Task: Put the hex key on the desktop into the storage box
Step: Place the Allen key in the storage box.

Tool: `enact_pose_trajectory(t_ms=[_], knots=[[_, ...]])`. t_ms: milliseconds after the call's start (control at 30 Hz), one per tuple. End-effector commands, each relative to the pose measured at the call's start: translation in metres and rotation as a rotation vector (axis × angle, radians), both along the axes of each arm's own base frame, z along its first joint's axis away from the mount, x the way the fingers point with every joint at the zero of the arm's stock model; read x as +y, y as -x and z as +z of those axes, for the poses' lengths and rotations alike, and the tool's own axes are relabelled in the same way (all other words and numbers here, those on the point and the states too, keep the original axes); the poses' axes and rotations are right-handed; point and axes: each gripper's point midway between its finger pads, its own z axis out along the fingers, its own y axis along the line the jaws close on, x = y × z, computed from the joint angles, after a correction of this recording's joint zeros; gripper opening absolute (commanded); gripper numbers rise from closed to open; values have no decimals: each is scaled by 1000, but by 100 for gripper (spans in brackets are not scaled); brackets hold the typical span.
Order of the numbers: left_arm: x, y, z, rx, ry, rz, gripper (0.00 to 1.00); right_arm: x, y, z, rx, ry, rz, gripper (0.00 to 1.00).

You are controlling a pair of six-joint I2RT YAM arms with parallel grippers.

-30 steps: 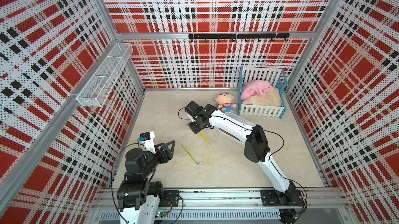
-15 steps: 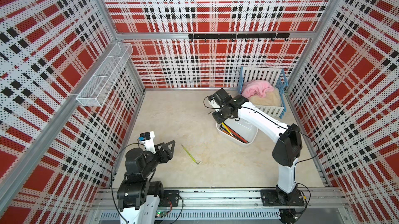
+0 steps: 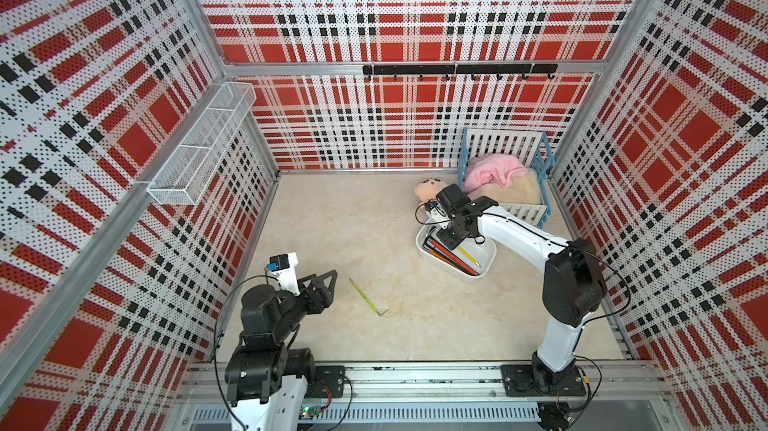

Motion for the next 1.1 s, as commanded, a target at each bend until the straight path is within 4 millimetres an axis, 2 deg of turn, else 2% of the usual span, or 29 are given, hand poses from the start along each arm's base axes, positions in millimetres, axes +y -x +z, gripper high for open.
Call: enact_pose_trajectory(t_ms=[0,133,367,667,967,1067], knots=[[2,-3,2,-18,-4,11,74,5,-18,2,-56,-29,17,0],[3,-4,2,-19,-5,12,74,7,-17,-16,-18,-20,26,0],[3,-4,1,-16,-6,12,74,0,-15,-44,28,22,-2,0],[3,-4,1,-12,-5,11,74,-11,-16,-69,87,52,-44,0],[3,-4,0,-10,-5,11,74,-13,-18,-78,108,73,-80,0],[3,-4,1,-12,-5,12,74,-13,-19,-79,110,74,-88,13]])
